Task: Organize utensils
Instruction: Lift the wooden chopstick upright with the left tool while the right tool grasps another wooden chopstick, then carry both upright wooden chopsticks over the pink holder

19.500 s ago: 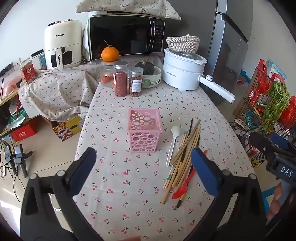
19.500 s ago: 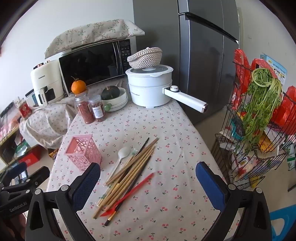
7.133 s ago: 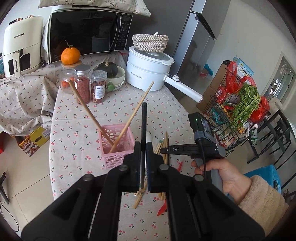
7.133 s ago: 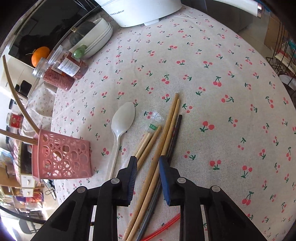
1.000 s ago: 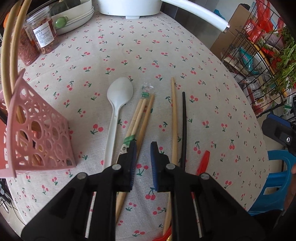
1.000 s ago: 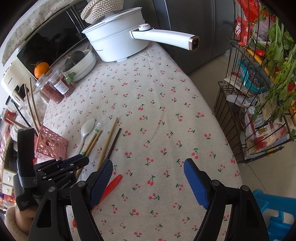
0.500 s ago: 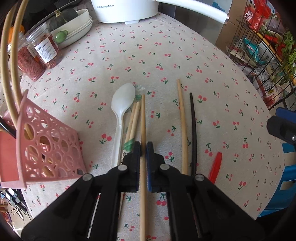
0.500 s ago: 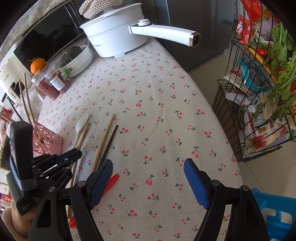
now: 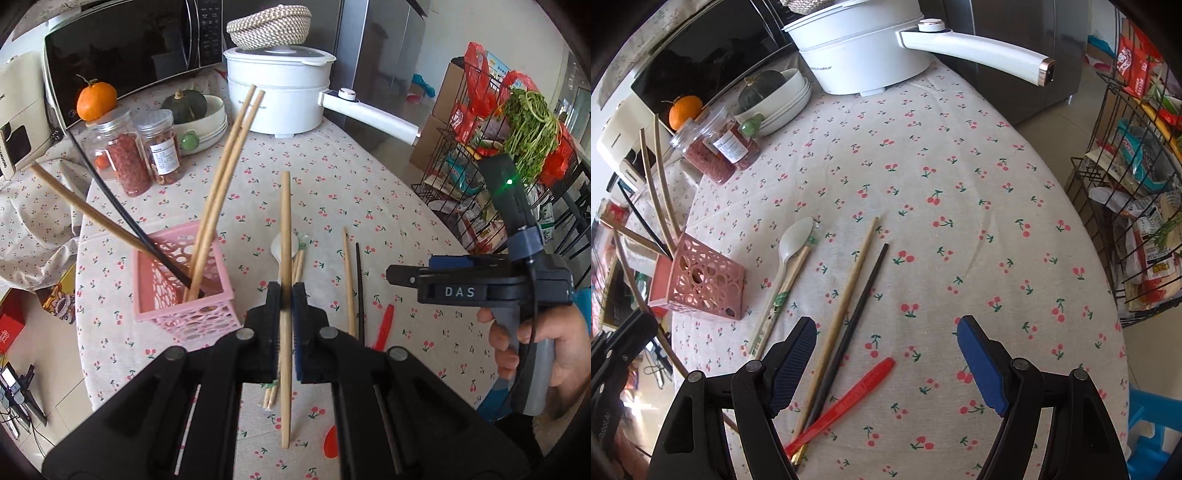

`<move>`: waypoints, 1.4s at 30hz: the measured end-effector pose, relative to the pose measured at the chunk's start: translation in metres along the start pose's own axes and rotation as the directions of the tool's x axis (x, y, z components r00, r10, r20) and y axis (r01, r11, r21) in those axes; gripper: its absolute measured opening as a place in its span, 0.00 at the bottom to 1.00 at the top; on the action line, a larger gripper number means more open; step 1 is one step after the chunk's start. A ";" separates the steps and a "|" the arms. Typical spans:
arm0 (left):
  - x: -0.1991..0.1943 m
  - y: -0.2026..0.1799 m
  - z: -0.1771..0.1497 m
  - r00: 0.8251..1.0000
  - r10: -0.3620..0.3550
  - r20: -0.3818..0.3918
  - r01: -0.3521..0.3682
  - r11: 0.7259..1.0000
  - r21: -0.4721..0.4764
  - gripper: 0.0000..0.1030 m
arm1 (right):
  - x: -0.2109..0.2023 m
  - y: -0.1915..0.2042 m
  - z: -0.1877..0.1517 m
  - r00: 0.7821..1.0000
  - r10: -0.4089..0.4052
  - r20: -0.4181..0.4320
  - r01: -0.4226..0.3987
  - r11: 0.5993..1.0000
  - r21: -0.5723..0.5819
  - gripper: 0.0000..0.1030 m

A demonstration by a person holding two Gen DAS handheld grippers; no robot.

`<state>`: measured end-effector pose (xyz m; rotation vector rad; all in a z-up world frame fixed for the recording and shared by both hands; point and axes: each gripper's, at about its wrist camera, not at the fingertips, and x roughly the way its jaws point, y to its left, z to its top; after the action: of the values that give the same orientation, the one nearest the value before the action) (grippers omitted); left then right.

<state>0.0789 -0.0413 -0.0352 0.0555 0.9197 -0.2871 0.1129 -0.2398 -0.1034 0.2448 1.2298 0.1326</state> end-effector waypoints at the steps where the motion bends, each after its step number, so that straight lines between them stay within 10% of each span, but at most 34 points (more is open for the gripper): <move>1: -0.006 0.006 -0.001 1.000 0.001 0.010 0.000 1.000 -0.007 0.07 | 0.004 0.005 0.001 1.000 0.013 -0.008 -0.013 1.000 0.000 0.69; 10: -0.029 0.041 -0.011 0.999 -0.004 0.037 0.007 0.998 -0.069 0.07 | 0.049 0.036 0.012 0.992 0.063 -0.105 -0.063 0.998 0.006 0.22; 21: -0.038 0.059 -0.017 0.999 -0.014 0.038 0.018 0.994 -0.106 0.07 | 0.071 0.059 0.013 0.986 -0.146 -0.081 0.139 0.987 -0.078 0.11; 31: -0.066 0.069 -0.013 0.992 -0.017 0.125 0.033 0.991 -0.127 0.07 | 0.017 0.064 0.015 0.994 0.074 0.075 -0.074 0.997 -0.006 0.06; 37: -0.093 0.071 -0.004 0.975 -0.035 0.218 0.064 0.990 -0.128 0.07 | -0.043 0.072 0.007 0.960 0.158 0.231 -0.148 0.987 -0.063 0.06; 42: -0.120 0.075 0.002 0.929 -0.033 0.368 0.095 0.984 -0.151 0.07 | -0.085 0.081 0.001 0.913 0.225 0.341 -0.197 0.973 -0.117 0.06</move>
<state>0.0324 0.0566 0.0555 -0.1789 0.5719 -0.2686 0.0880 -0.1815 -0.0046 0.3170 0.8359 0.3123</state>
